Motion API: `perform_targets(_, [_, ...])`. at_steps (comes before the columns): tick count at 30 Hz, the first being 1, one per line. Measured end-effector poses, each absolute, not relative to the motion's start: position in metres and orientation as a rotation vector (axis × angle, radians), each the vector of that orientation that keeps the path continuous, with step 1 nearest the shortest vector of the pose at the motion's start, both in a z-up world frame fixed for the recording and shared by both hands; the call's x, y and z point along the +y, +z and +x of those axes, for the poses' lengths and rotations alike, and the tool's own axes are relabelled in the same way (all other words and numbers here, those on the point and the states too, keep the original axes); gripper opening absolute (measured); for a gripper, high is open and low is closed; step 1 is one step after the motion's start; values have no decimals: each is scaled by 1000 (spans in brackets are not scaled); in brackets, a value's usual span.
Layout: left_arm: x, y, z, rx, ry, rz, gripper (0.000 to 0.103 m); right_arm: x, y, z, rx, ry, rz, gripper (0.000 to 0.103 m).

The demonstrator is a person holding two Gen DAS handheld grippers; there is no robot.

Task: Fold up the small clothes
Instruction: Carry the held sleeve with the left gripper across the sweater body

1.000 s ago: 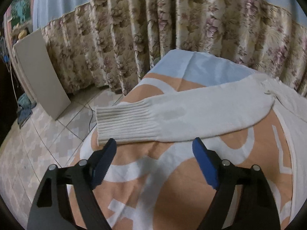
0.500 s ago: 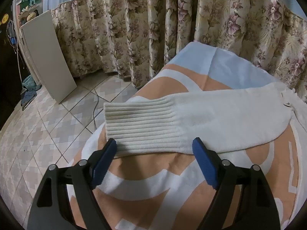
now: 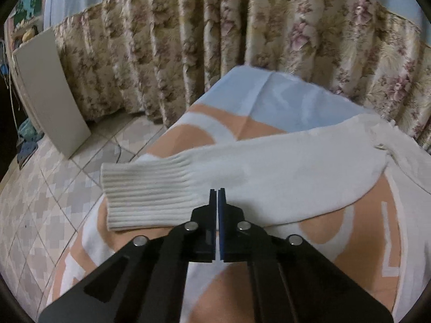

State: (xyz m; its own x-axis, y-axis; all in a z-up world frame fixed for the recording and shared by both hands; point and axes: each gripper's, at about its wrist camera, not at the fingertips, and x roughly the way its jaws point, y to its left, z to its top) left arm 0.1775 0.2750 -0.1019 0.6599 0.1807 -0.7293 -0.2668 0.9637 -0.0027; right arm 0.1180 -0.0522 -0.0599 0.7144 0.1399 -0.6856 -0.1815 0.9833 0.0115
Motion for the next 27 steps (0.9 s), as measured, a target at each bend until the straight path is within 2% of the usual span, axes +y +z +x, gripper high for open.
perform_targets(9, [229, -84, 189, 781, 253, -72, 0, -71, -58, 125, 753, 159, -26, 85])
perform_targets(13, [248, -86, 187, 782, 353, -116, 0, -81, -56, 125, 753, 156, -16, 85])
perform_targets(16, [279, -91, 177, 784, 416, -148, 6, -88, -55, 125, 749, 151, -10, 85])
perform_targets(17, [290, -95, 172, 789, 424, -173, 13, -89, -56, 126, 751, 151, -7, 86])
perform_targets(19, [313, -99, 160, 785, 464, -227, 67, -91, -57, 127, 755, 148, 1, 86])
perform_targets(20, [320, -100, 153, 768, 485, -241, 70, -91, -58, 128, 758, 149, 4, 86])
perform_targets(27, [331, -117, 140, 806, 393, -255, 70, -73, -61, 129, 765, 181, -15, 86])
